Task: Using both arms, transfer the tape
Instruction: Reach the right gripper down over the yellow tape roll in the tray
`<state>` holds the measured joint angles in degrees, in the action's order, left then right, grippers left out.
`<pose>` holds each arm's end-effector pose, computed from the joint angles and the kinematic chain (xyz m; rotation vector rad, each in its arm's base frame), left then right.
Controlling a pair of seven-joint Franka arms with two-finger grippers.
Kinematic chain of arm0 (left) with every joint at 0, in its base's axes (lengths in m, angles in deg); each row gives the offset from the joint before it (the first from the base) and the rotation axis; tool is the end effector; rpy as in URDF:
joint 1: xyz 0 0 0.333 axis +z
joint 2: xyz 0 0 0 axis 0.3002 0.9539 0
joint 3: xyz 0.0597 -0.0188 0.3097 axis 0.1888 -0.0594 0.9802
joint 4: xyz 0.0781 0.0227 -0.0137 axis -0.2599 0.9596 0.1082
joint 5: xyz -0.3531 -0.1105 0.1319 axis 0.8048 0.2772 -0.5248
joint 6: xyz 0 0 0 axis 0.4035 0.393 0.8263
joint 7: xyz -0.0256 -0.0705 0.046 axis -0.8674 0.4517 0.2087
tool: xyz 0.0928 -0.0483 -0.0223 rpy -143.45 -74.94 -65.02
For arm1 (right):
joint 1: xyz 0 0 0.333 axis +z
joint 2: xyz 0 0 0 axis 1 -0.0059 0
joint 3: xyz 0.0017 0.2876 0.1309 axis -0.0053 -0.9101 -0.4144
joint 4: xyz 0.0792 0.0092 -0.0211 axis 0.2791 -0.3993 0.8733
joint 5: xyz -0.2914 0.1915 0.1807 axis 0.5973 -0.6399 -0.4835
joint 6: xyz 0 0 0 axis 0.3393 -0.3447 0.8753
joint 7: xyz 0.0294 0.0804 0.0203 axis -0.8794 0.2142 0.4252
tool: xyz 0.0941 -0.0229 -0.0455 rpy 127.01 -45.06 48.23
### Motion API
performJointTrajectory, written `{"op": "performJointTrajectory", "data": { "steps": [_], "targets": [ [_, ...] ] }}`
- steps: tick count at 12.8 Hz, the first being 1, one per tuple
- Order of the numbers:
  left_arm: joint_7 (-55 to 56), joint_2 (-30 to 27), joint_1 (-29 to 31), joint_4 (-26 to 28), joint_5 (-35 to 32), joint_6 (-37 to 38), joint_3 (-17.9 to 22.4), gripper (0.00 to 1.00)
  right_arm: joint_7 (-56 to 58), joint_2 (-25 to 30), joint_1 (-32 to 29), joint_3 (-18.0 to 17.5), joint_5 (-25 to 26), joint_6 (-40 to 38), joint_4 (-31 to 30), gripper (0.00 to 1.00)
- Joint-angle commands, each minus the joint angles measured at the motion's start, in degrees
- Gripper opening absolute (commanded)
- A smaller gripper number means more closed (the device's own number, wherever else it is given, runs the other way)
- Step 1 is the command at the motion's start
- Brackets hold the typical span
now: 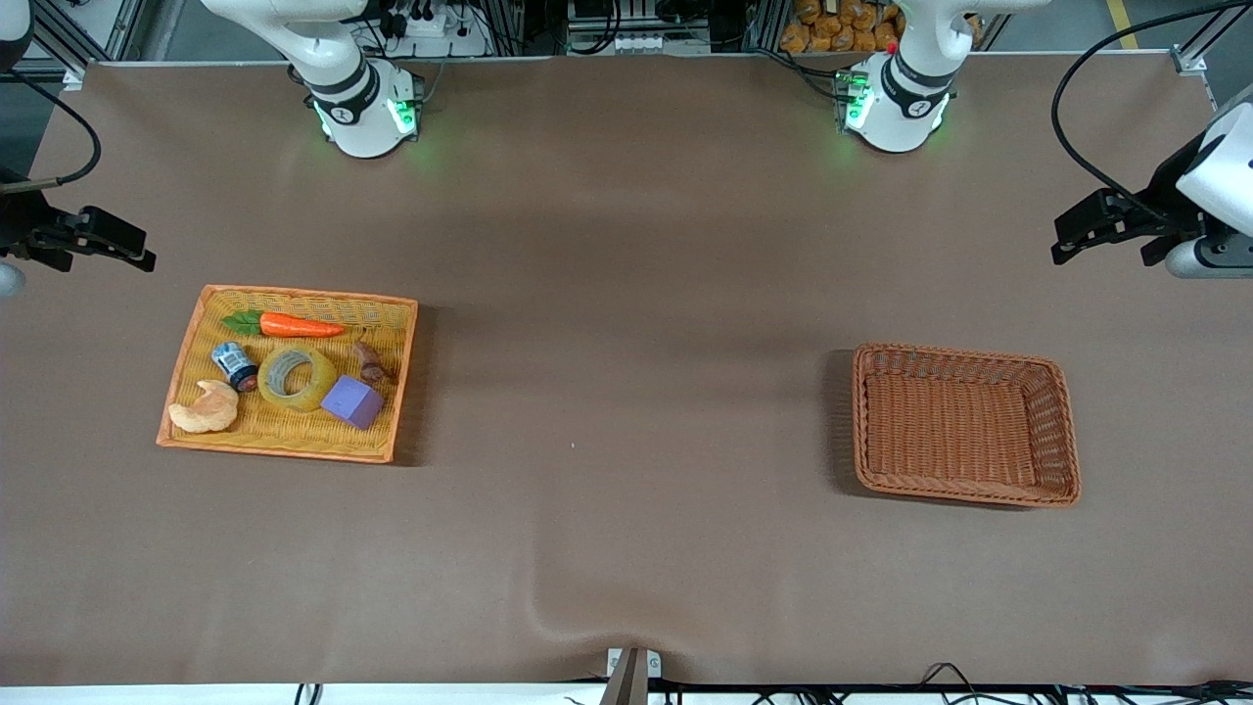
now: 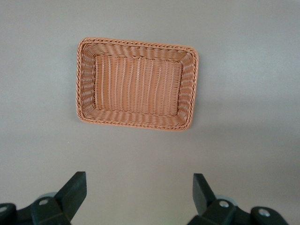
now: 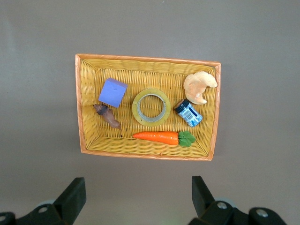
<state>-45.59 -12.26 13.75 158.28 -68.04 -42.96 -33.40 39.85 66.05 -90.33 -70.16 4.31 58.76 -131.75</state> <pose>0.5485 -0.0395 0.6279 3.1281 -0.0276 0.0048 0.5458 -0.0392 0.6032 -3.1287 0.0277 0.1055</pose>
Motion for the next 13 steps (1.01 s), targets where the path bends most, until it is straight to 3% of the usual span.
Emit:
{"op": "performJointTrajectory", "data": {
  "steps": [1, 5, 7, 13],
  "targets": [
    [-0.6, 0.1, 0.1, -0.5, -1.3, 0.7, -0.3, 1.00, 0.1, -0.1, -1.0, -0.7, -0.3, -0.1, -0.1, 1.00],
    [-0.6, 0.1, 0.2, -0.5, -1.3, 0.7, -0.3, 1.00, 0.2, -0.3, -0.8, -0.7, -0.3, 0.4, -1.2, 1.00],
    [-0.6, 0.1, 0.2, -0.6, -1.3, 0.7, -0.3, 1.00, 0.6, -0.4, 0.0, -0.8, -0.3, 5.1, -6.3, 1.00],
    [-0.6, 0.2, 0.4, -0.7, -1.3, 0.6, -0.3, 1.00, 7.0, -0.4, 2.2, -0.8, 0.2, 37.4, -30.1, 1.00]
  ]
}}
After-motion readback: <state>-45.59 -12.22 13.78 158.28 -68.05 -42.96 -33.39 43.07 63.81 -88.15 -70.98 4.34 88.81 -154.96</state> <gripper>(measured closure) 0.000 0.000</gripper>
